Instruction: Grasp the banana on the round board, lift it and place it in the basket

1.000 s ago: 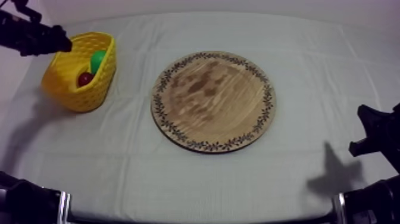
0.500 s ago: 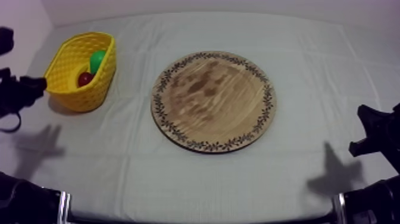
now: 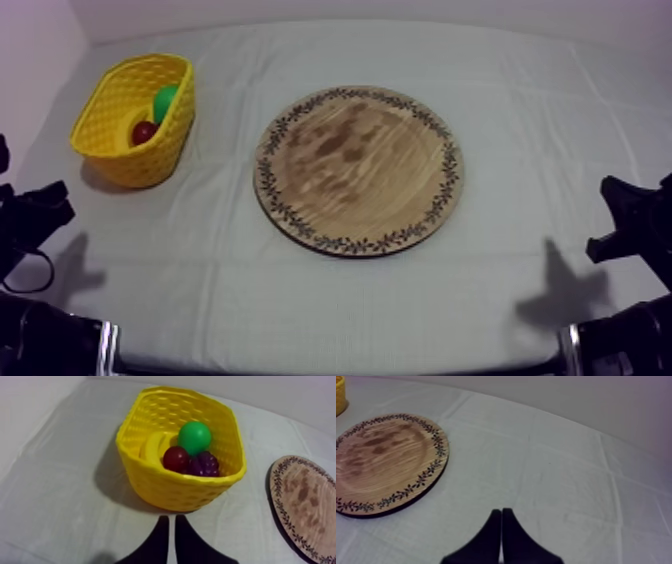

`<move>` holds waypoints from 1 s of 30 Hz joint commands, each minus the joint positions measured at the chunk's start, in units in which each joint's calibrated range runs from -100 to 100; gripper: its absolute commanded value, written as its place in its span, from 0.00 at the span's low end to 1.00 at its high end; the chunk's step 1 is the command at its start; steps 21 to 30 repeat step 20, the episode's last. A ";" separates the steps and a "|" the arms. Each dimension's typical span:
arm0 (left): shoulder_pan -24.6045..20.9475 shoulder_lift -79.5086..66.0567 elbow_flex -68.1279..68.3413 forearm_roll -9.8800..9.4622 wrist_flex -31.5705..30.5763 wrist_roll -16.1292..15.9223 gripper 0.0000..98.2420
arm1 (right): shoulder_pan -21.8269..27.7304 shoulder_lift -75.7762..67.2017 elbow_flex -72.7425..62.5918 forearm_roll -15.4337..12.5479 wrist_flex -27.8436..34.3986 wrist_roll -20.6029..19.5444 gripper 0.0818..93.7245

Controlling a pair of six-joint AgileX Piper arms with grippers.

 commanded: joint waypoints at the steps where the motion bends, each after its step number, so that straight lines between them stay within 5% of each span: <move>1: -0.30 -3.71 1.44 -0.18 -0.45 -0.23 0.00 | 0.00 0.00 0.05 -0.02 -0.09 -0.01 0.00; 14: -2.75 -11.70 4.46 -0.13 -3.86 3.03 0.00 | 0.00 0.00 0.05 -0.02 -0.09 0.01 0.00; 30: -3.46 -11.88 4.54 -0.14 -3.97 3.25 0.00 | 0.00 0.00 0.05 -0.02 -0.09 0.01 0.00</move>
